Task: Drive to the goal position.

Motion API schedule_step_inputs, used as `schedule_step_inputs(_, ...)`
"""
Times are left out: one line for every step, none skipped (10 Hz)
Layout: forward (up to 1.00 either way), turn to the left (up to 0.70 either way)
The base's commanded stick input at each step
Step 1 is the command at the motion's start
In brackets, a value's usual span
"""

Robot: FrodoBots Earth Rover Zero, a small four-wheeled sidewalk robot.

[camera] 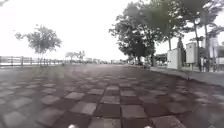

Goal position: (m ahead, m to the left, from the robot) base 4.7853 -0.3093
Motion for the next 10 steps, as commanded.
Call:
schedule_step_inputs(0.7,0.0)
schedule_step_inputs(0.7,0.0)
schedule_step_inputs(0.7,0.0)
schedule_step_inputs(0.7,0.0)
schedule_step_inputs(0.7,0.0)
schedule_step_inputs(0.7,0.0)
schedule_step_inputs(0.7,0.0)
schedule_step_inputs(0.7,0.0)
schedule_step_inputs(0.7,0.0)
schedule_step_inputs(0.7,0.0)
